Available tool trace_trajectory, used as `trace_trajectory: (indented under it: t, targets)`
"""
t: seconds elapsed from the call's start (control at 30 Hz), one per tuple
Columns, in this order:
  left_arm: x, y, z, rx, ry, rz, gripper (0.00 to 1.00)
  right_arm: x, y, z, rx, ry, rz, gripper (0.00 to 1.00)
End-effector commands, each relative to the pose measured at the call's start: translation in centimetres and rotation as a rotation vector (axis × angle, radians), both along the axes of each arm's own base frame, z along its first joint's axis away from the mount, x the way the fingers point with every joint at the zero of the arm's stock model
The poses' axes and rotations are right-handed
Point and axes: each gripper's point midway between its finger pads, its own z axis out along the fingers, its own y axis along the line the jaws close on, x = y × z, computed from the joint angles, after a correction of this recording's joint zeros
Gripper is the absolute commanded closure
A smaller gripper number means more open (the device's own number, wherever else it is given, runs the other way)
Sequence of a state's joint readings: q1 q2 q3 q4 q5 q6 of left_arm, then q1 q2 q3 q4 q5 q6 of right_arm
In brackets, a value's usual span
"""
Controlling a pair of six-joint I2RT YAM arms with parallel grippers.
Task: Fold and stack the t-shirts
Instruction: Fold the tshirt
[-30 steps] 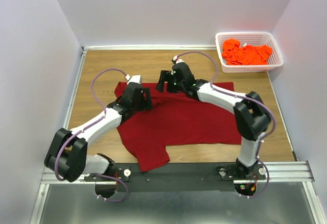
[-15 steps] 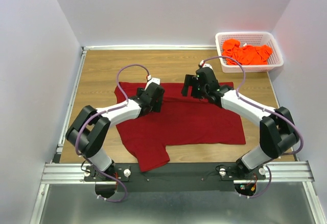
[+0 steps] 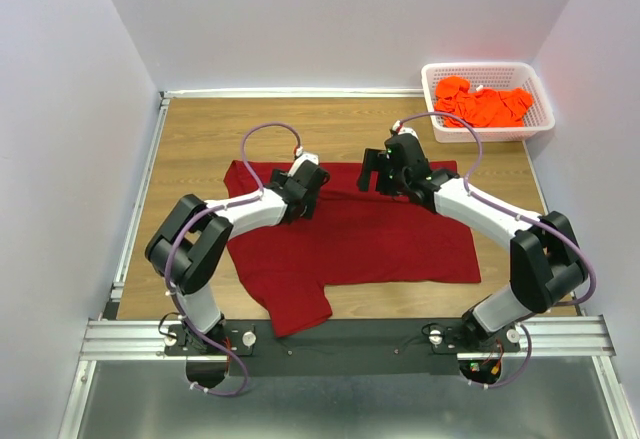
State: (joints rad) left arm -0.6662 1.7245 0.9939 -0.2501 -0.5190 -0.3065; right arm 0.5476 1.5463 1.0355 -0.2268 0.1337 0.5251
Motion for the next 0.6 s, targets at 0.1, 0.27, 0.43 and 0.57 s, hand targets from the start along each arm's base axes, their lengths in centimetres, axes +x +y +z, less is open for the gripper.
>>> trace_trajectory:
  t: [0.1,0.27,0.43,0.57]
  targets:
    - [0.8,0.8,0.8,0.069,-0.04,0.041,0.15,-0.3,-1.2,-0.1,-0.024,-0.003,-0.013,0.0]
    - [1.7,1.2,1.8,0.102,-0.075,0.073,0.16,-0.4,-1.3,0.2,-0.022,-0.01,-0.01,0.0]
    - [2.7,1.0,2.0,0.125,-0.081,0.082,0.16,-0.5,-1.3,0.6,-0.018,-0.016,0.003,0.0]
    - [3.4,1.6,2.2,0.15,-0.091,0.106,0.16,-0.9,-1.4,0.5,-0.02,-0.009,0.018,0.0]
